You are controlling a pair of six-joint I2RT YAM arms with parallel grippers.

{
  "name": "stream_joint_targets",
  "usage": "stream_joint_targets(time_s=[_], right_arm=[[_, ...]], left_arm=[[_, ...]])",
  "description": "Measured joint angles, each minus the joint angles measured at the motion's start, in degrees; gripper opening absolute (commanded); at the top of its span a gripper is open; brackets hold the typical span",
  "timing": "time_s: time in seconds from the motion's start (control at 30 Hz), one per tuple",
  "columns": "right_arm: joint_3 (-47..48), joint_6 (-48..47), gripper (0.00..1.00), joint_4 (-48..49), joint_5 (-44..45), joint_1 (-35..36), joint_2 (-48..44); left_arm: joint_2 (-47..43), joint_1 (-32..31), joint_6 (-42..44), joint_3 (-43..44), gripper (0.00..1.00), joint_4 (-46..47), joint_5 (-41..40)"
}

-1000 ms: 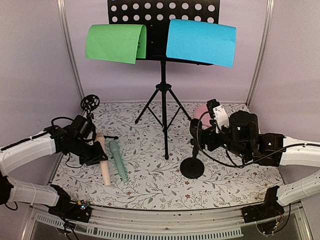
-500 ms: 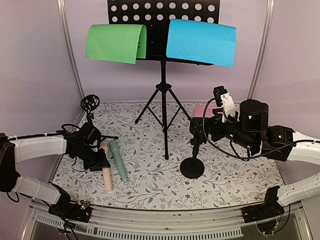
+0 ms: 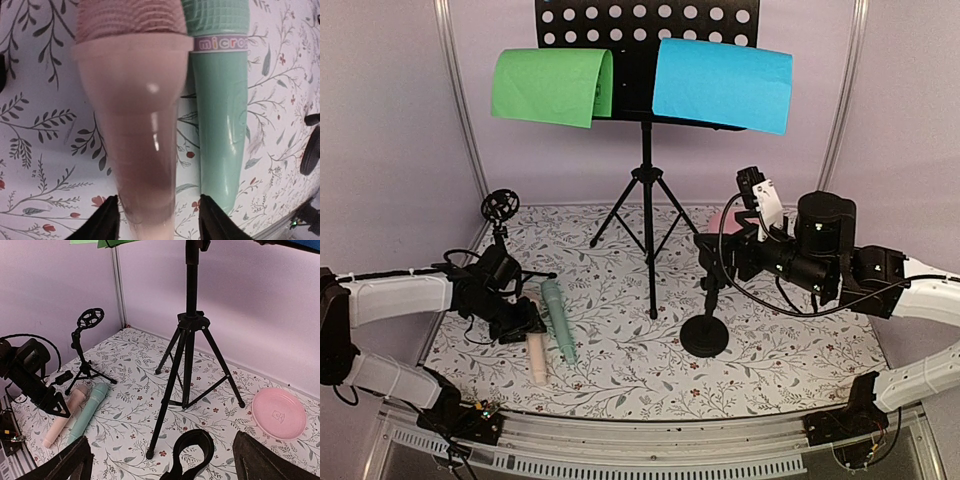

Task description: Pack up the instrument practice props

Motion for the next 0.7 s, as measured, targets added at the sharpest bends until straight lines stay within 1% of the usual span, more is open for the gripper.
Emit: stream_joint_targets(time_s=[0.13,0.2,0.3,0.4,0.53,0.7], right_arm=[[0.20,-0.85,1.00,0.81,-1.31,0.00,1.09],[0.87,-1.40,1.00,1.46,-2.01,0.00,1.81],[3.10,-2.38,1.00,2.62,-3.15,0.00,3.37],[5.60,-2.99,0.99,3.48,-4.57,0.00,4.94],[8.04,-3.28,0.99,4.70,-7.87,0.00,6.47],[8.22,-3.23,0.99,7.17,-12.50,0.00,7.52]], left_arm=[[-1.18,0.07,-0.50,0.00,0.93,-0.46,-0.68],[-2.36,0.09,-1.03,0.02,0.99,-1.14,-1.07],[-4.31,0.13,-1.36,0.66,0.99,-2.99,-1.68],[-6.10,0.13,-2.27,3.06,0.99,-6.43,-2.64],[-10.23,0.13,-3.54,8.22,0.99,-10.54,-2.67],[-17.29,0.17,-2.93,16.39,0.99,-11.87,-1.79]])
